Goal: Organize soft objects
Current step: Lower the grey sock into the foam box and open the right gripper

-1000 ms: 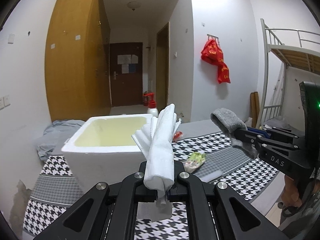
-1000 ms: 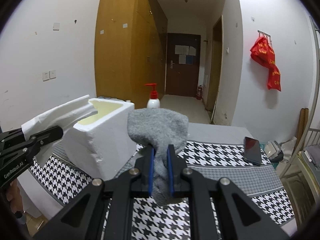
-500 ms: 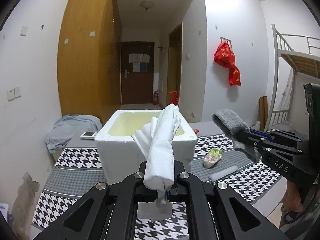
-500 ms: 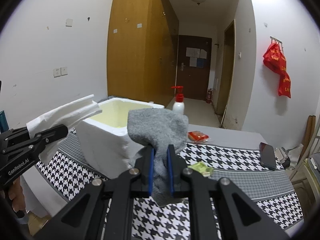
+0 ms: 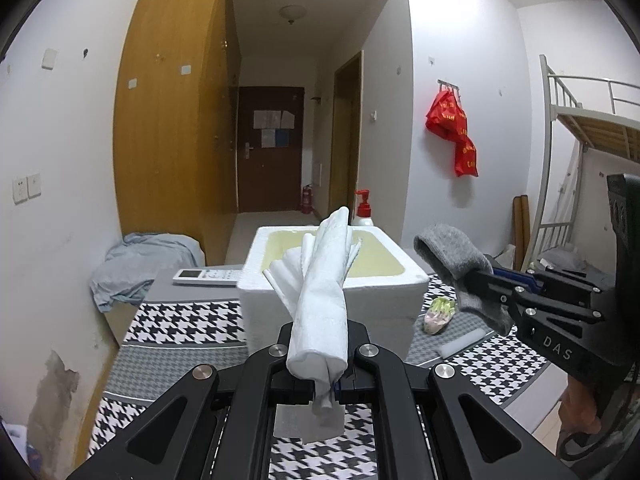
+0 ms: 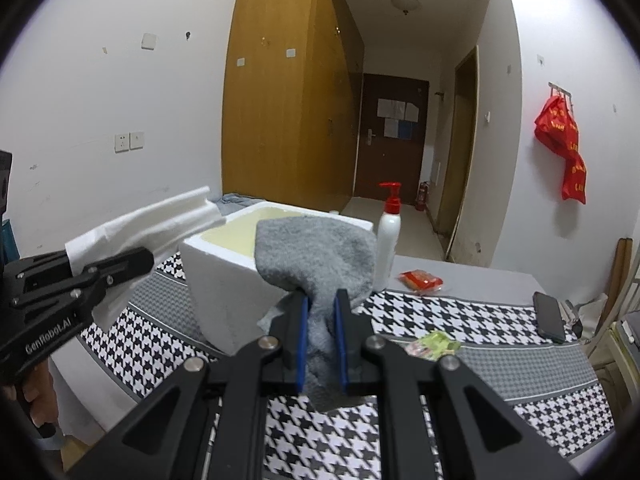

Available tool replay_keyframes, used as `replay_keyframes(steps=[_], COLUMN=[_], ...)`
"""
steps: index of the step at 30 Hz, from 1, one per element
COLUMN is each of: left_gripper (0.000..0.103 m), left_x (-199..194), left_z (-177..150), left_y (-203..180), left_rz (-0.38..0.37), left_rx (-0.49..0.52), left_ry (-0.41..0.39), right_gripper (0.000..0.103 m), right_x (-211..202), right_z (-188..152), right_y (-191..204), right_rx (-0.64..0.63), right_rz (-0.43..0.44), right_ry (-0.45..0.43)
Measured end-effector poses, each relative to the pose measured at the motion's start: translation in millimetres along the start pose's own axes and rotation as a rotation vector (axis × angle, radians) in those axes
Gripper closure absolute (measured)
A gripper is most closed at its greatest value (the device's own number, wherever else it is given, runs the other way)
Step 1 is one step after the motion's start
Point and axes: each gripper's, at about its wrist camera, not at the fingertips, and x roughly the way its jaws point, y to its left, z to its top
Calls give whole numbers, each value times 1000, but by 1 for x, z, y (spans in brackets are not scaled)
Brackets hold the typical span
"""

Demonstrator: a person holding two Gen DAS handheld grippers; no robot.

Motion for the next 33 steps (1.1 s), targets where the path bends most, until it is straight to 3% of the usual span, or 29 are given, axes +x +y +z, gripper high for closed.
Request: replay_keyframes(steps=[11, 23, 33], left_gripper=[97, 97, 97], left_x=[9, 12, 10], left_z=[1, 8, 5], left_y=[10, 19, 38], left_rz=[-11, 47, 137], left_rx=[-26, -27, -71], left_ry=[-14, -27, -25], right_gripper=[88, 88, 88], right_x=[10, 32, 55], right_z=[6, 25, 43], right_y=[10, 1, 5], right_rx=[-25, -2, -17], right_rz=[-9, 24, 75], right_ry=[3, 11, 17])
